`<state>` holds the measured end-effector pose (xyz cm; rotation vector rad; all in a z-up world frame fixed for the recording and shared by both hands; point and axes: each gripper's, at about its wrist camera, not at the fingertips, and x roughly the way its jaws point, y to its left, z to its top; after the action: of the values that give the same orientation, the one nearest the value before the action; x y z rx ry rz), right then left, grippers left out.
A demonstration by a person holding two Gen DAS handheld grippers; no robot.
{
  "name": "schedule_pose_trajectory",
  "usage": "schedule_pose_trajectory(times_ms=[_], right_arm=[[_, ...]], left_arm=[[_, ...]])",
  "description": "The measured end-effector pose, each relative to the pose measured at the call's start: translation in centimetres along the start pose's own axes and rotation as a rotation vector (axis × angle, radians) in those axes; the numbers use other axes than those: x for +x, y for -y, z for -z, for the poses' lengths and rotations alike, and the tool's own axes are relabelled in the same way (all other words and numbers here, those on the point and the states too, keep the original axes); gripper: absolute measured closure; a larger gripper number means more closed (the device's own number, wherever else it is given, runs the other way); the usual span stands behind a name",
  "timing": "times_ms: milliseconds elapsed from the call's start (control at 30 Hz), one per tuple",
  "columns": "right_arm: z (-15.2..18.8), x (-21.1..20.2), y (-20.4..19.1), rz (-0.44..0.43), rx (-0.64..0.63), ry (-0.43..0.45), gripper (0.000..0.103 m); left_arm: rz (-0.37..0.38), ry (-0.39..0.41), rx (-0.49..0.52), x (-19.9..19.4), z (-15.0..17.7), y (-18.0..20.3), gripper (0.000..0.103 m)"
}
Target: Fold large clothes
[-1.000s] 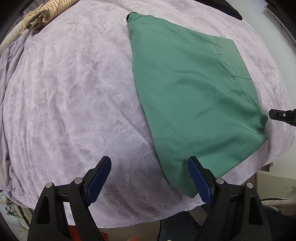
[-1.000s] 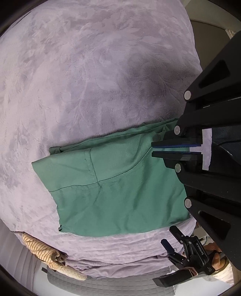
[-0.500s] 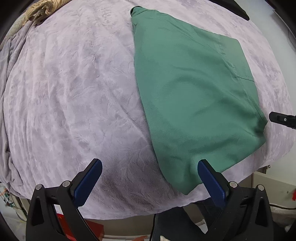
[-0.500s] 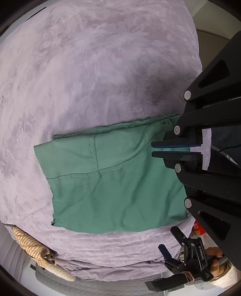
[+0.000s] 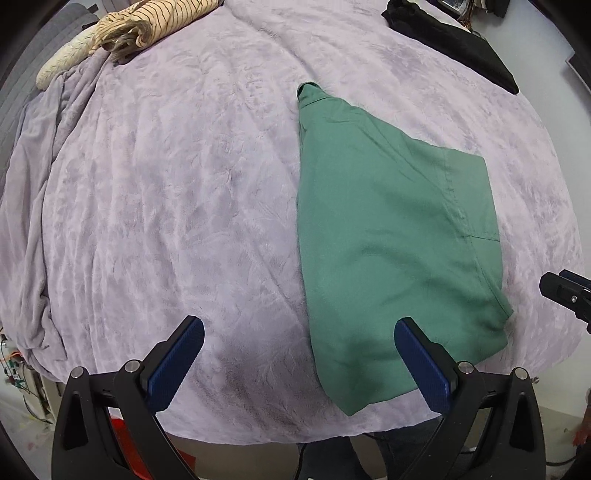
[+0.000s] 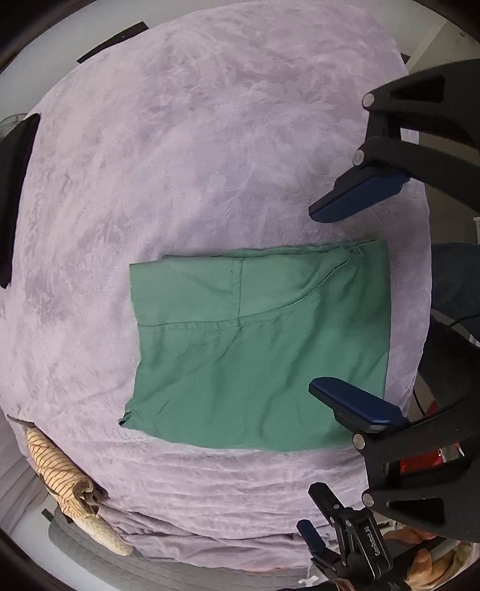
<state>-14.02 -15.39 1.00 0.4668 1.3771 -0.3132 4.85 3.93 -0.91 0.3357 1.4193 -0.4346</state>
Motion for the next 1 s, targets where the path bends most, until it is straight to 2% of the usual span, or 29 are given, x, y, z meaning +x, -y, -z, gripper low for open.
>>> schedule_pose_trajectory(times_ms=[167,233,333,367,500,733,1000], right_arm=[[-0.6,-1.4,-1.3,0.044,-0.028,0.037,0.014],[-0.7,-2.0,-1.6,0.070,-0.038,0.062,0.007],[-0.9,-2.9,-1.7,0.090,-0.034,0.093,0.006],[-0.9,-3.2,-1.7,0.093,-0.026,0.102,0.000],[-1.0,-3.8,-1.8,0.123,-0.020,0.137,0.000],[-1.0,-3.7,-1.6,0.150,0.000,0.108,0.000],[-1.3,-3.8,-1.8,0.175,0.004,0.104,0.000]], left_arm=[[0.011,0.022,0.005,-1.2,-0.5,0.6,0.000],[0.009,0.033,0.012,-1.6,-0.6,0.9,0.000],[0.009,0.034,0.022,-1.9,-0.8,1.5,0.000],[0.007,0.034,0.024,-1.9,-0.8,1.6,0.000],[0.005,0.044,0.016,-2.1,-0.8,1.9,0.000],[-0.055,0.094,0.013,-3.0,-1.4,2.2,0.000],[-0.050,0.106,0.006,-3.4,-1.9,2.5,0.000]])
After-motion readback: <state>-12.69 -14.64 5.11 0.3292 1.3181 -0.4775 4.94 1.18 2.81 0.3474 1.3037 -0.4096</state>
